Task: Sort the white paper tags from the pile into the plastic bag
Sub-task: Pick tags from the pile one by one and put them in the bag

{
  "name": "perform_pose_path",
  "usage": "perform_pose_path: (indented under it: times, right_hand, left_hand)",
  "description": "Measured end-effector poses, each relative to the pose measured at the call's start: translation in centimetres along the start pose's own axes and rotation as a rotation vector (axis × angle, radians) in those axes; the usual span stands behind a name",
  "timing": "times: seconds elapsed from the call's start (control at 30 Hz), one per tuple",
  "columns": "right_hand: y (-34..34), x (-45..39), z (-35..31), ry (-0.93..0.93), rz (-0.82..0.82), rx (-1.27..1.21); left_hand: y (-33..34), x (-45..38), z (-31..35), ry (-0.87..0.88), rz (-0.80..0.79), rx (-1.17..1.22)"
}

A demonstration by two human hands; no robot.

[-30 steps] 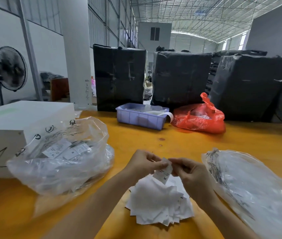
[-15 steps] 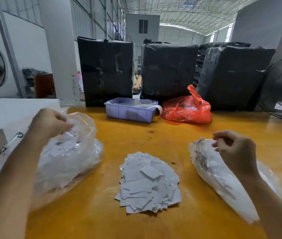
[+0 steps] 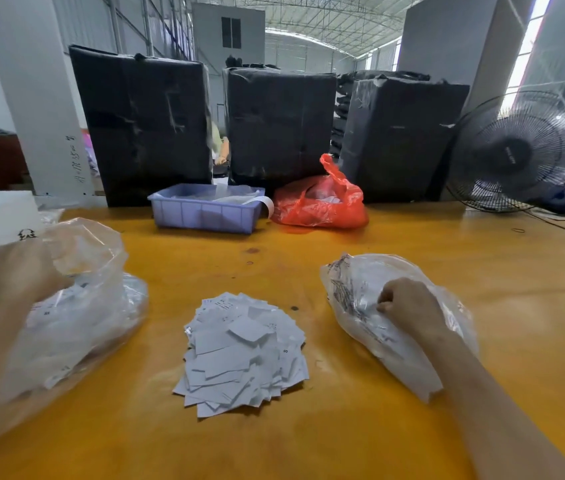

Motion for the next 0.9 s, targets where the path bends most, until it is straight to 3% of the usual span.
perform_pose_path:
  times: [0.17, 0.27, 0.33, 0.43, 0.6, 0.8, 0.9]
  right_hand:
    - [-1.1, -0.4, 0.0, 0.027, 0.044, -0.089]
    - [-2.1, -0.6, 0.0, 0.057, 0.075, -0.24]
    - [-1.8, -0.4, 0.3, 0.104, 0.027, -0.359]
    - [-1.3, -0.1, 0.6, 0.139, 0.002, -0.495]
    - [-2.0, -0.1, 0.3, 0.131, 0.092, -0.857]
    - [-2.3, 0.1, 0.3, 0.139, 0.211, -1.03]
    - [-2.0, 0.6, -1.6, 0.121, 0.033, -1.395]
  left_hand:
    - [-4.2, 3.3, 6.1, -0.044, 0.115, -0.04]
    - [-5.9, 6.2, 11.2, 0.144, 0.298, -0.043]
    - [-6.1, 8.6, 14.6, 0.314, 0.32, 0.122]
    - [-4.5, 11.5, 18.4, 0.462, 0.187, 0.385]
    - [-0.4, 14.5, 21.9, 0.568, -0.094, 0.577]
    - [2.1, 15.4, 22.5, 0.491, -0.302, 0.802]
    - [3.1, 15.5, 22.5, 0.396, -0.403, 0.935]
Point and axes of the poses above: each hand's wrist, its own x-axis away from the middle knuckle, its own y-axis out of the palm, z = x × y, the point moved 7 cm from there along -x, towards the middle knuckle, and after that the axes turned 2 degrees about -x, right-handed, at the moved point
